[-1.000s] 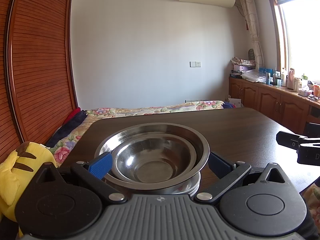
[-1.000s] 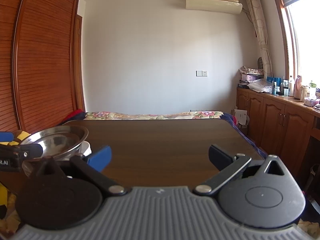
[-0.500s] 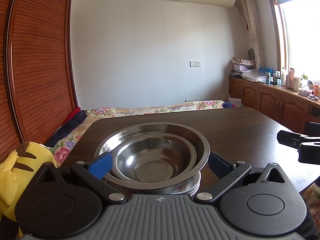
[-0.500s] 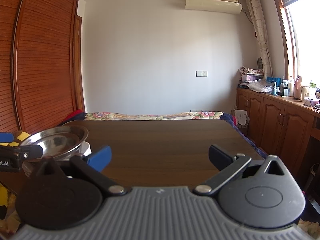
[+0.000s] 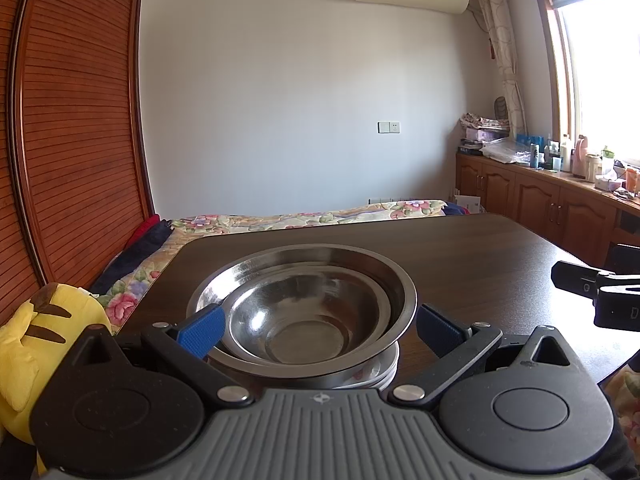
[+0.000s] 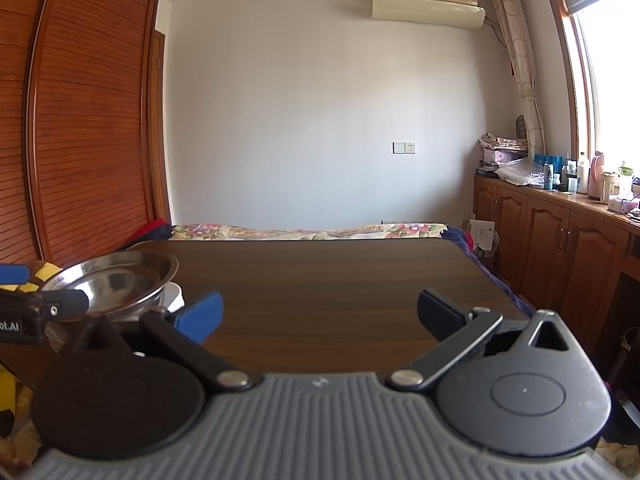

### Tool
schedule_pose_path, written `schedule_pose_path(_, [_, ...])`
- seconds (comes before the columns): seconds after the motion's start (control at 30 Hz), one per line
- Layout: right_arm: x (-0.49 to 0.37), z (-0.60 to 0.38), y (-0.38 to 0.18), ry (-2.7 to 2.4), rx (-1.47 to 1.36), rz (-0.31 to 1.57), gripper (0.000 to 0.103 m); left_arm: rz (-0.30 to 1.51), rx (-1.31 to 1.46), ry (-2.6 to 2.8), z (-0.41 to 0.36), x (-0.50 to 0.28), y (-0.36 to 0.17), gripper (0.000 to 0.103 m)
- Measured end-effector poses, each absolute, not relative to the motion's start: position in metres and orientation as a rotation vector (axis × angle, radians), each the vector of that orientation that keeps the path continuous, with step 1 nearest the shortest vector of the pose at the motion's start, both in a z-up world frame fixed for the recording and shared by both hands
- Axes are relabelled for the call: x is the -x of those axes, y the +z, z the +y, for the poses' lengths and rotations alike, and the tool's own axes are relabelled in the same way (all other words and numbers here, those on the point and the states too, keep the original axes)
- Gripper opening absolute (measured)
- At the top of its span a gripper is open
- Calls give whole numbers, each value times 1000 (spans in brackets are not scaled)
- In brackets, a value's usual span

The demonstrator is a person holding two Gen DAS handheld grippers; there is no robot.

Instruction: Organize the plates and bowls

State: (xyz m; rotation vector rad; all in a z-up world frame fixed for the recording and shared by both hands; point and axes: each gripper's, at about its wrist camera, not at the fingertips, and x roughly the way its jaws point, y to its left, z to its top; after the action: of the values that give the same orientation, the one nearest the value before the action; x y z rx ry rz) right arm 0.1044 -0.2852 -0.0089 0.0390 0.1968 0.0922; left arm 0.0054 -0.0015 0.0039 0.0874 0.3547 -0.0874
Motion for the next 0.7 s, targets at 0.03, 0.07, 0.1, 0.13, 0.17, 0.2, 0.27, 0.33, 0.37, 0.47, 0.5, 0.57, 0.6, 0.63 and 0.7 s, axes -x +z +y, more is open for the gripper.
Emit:
schedule_pose_path(0.03, [-105, -285, -9, 92, -40, 197, 103, 355, -88, -88, -1, -5, 4, 103])
schedule_pose_path(0.07, [-104, -284, -9, 91, -40, 197, 103, 355, -87, -87, -1, -5, 4, 103])
schedule_pose_path(0.1, [-104, -284, -9, 91, -40, 197, 103, 354, -88, -86, -1, -5, 4, 103])
schedule_pose_path(0.13, [-104, -284, -9, 91, -40, 196, 103, 354, -89, -86, -1, -5, 4, 103])
schedule_pose_path(0.17, [-104, -284, -10, 90, -38, 195, 103, 355, -90, -86, -2, -5, 4, 103])
schedule_pose_path(0.2, [-104, -284, -9, 90, -37, 194, 103, 355, -88, -86, -1, -6, 4, 103])
schedule_pose_path(0.27, [-103, -284, -10, 88, -37, 193, 103, 355, -89, -86, -2, -6, 4, 103])
schedule_pose_path(0.33, [-103, -284, -10, 88, -37, 194, 103, 354, -88, -85, -2, -6, 3, 103])
schedule_pose_path(0.37, [-103, -284, -9, 87, -37, 193, 103, 354, -88, -86, -2, -6, 3, 103])
schedule_pose_path(0.47, [-102, -284, -9, 87, -37, 194, 103, 355, -88, -84, -2, -6, 3, 103])
schedule_pose_path(0.5, [-102, -285, -9, 87, -37, 194, 103, 356, -88, -85, -2, -6, 3, 103])
schedule_pose_path(0.57, [-102, -285, -9, 88, -38, 196, 103, 356, -89, -84, -2, -6, 3, 103])
schedule_pose_path(0.6, [-102, -286, -9, 88, -38, 197, 103, 357, -88, -84, -2, -5, 3, 103])
schedule_pose_path(0.63, [-102, -286, -9, 88, -39, 198, 103, 357, -88, -85, -2, -6, 3, 103])
schedule_pose_path(0.7, [-102, -288, -9, 88, -40, 200, 103, 357, -88, -85, -2, -6, 3, 103])
